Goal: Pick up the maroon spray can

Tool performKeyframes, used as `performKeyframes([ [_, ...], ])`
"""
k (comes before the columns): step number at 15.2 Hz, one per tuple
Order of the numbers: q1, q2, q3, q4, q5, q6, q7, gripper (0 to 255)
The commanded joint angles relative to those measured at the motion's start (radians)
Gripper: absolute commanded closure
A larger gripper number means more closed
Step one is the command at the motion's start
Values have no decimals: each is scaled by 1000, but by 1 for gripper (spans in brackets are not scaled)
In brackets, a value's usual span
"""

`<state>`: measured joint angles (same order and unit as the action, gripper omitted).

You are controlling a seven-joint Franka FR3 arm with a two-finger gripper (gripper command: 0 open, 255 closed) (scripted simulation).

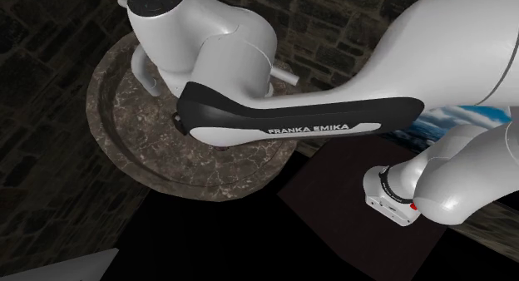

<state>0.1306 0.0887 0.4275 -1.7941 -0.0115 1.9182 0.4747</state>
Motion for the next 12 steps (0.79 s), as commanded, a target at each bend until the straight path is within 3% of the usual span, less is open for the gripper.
performKeyframes([
  [1,4,14,2,-10,-6,23,7,0],
  [7,4,25,1,-58,-12,82,10,0],
  [8,5,27,1,-57,-13,82,11,255],
  [12,5,28,1,-55,-13,81,11,255],
])
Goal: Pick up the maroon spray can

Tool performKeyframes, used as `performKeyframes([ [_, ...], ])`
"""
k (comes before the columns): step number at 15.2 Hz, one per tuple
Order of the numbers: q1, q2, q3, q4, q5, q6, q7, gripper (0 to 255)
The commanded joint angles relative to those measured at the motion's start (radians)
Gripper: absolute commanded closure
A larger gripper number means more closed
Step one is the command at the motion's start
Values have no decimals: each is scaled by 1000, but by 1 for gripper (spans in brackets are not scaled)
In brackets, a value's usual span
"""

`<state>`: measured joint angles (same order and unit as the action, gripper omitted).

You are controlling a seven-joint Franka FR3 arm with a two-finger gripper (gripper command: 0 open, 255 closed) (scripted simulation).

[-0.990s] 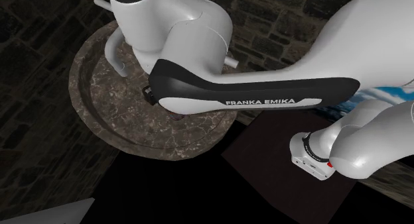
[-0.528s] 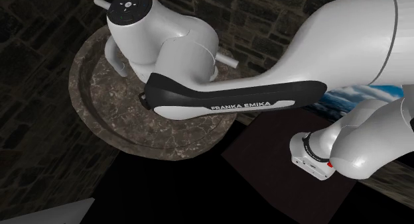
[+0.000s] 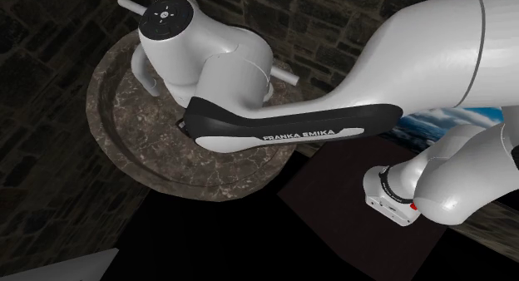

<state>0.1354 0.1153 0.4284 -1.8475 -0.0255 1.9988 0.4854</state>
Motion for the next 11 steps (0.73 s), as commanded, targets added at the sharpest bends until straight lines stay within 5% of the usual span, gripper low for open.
performKeyframes([
  [1,1,2,0,-1,0,0,0,255],
  [11,-1,-16,1,59,9,-76,-5,255],
])
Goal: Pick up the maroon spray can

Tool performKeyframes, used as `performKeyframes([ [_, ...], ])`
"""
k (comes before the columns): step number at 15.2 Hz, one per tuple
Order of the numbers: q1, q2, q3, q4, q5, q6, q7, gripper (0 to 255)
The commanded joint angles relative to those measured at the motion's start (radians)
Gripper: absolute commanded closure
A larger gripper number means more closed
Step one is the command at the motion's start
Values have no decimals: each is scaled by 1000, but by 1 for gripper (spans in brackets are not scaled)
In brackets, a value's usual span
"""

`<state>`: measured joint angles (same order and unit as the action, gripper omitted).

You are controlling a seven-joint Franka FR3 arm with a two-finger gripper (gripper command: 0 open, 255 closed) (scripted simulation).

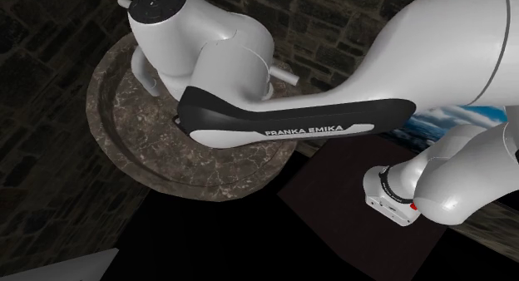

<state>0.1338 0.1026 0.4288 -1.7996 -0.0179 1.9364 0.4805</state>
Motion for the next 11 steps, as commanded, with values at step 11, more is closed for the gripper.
performKeyframes([
  [11,1,-9,2,127,4,-135,0,255],
])
